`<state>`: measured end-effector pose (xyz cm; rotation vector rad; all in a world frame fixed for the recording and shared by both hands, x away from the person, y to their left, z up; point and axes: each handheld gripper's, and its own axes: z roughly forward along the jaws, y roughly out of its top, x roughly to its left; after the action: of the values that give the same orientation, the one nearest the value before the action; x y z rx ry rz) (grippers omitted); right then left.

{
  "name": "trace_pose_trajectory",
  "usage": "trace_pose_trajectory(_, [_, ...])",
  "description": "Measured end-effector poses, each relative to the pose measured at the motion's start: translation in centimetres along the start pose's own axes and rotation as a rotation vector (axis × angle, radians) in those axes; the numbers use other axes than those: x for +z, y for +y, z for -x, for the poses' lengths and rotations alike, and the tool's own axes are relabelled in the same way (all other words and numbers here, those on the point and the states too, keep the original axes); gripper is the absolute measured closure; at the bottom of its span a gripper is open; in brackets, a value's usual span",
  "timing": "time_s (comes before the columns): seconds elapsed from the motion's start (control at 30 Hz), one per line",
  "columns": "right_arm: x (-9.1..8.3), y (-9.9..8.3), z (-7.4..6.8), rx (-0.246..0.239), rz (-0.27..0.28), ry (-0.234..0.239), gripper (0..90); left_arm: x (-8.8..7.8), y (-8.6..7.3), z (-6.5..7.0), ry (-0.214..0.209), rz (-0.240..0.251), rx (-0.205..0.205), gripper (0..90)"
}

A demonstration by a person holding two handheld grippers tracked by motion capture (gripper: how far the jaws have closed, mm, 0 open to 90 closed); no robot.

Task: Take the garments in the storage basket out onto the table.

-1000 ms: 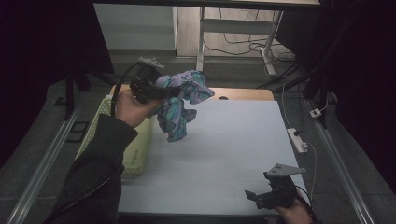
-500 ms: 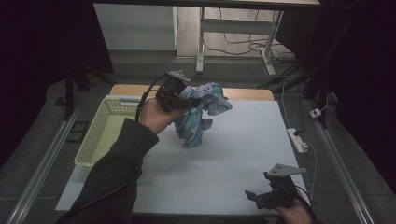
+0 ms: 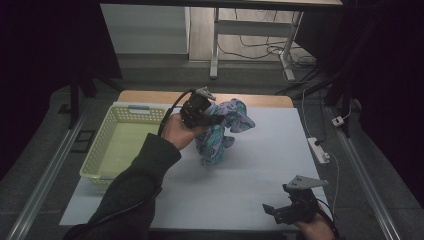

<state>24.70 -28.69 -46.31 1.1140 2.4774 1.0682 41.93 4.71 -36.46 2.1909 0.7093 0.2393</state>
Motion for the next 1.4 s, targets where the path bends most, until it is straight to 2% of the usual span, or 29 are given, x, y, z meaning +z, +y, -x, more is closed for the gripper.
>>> trace_pose_trajectory(0.3, [0.0, 0.0, 0.1, 0.006, 0.005, 0.004, 0.0, 2.7, -1.5, 0.0, 0.012, -0.026, 0.004, 74.6])
trace_pose_trajectory(0.5, [0.0, 0.0, 0.1, 0.01, 0.006, 0.011, 0.0, 4.5, -2.8, 0.0, 0.041, -0.053, 0.013, 73.5])
trace_pose_trajectory(0.83, [0.0, 0.0, 0.1, 0.007, 0.002, 0.014, 0.0, 7.3, -5.3, -0.4, 0.038, -0.106, -0.006, 73.0])
trace_pose_trajectory(1.17, [0.0, 0.0, 0.0, -0.003, -0.003, 0.008, 0.0, 9.1, -7.8, -0.9, 0.061, -0.15, -0.075, 70.1])
trace_pose_trajectory(1.4, [0.1, 0.0, 0.0, -0.006, -0.006, 0.009, 0.0, 10.5, -9.6, -1.0, 0.054, -0.196, -0.085, 62.5])
